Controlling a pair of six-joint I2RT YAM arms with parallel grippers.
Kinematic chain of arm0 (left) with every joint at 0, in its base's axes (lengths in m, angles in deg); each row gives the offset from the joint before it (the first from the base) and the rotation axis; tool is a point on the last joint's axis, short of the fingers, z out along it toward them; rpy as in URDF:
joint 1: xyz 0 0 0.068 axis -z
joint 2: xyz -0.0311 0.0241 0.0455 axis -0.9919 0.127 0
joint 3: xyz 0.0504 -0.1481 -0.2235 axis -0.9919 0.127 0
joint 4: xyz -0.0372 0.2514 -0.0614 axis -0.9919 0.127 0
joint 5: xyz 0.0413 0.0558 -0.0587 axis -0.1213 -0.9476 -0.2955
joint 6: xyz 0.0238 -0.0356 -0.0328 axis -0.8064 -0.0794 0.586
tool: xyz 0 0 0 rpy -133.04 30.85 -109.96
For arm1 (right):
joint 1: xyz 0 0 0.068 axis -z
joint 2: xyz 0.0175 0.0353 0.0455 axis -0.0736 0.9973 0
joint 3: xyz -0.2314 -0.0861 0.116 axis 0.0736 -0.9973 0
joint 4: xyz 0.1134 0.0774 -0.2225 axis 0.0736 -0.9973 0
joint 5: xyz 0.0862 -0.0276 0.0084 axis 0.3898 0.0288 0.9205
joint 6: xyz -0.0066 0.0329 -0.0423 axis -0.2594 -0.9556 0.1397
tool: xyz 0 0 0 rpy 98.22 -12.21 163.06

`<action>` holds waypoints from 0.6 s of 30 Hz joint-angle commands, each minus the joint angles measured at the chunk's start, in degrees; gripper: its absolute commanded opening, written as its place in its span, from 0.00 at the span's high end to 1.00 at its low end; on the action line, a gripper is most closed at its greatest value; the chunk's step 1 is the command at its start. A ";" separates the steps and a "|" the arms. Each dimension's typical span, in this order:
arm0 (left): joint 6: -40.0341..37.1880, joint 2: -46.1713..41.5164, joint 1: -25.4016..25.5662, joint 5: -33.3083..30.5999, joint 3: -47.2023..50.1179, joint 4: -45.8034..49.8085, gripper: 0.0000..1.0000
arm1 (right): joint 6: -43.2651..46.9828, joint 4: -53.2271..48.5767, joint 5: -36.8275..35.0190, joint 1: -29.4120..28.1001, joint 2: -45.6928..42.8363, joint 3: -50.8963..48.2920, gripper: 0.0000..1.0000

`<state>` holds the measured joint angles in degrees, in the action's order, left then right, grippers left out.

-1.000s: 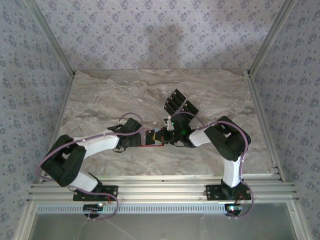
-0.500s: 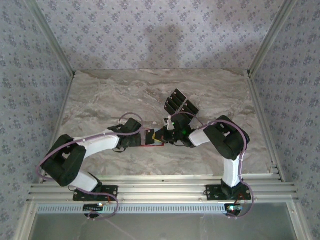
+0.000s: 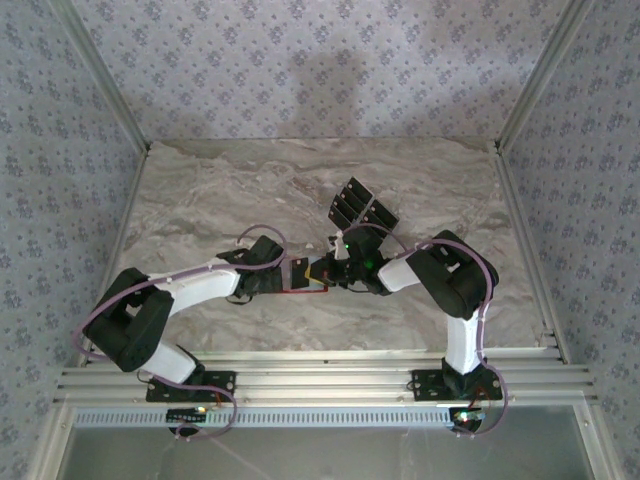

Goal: Put the credit cards into the card holder

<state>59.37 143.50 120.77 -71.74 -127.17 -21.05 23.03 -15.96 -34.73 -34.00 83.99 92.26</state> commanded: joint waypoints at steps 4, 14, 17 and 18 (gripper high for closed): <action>0.27 2.33 -0.14 -3.30 0.73 6.03 0.02 | 0.50 -4.13 -1.80 -0.28 2.60 0.93 1.00; 0.23 2.49 -0.13 -3.05 0.69 6.04 0.02 | 2.08 -8.08 -2.26 -1.19 2.80 2.65 1.00; 0.11 2.44 -0.15 -3.06 0.32 6.21 0.02 | 2.90 -9.92 -2.25 -0.83 1.60 2.91 0.88; 0.08 2.39 -0.18 -3.08 0.06 6.27 0.01 | 3.28 -10.94 -2.28 -0.73 0.92 3.09 0.82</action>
<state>59.55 143.85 120.77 -71.72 -127.56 -20.75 23.86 -19.28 -34.60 -34.74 84.78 95.17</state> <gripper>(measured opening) 0.985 0.150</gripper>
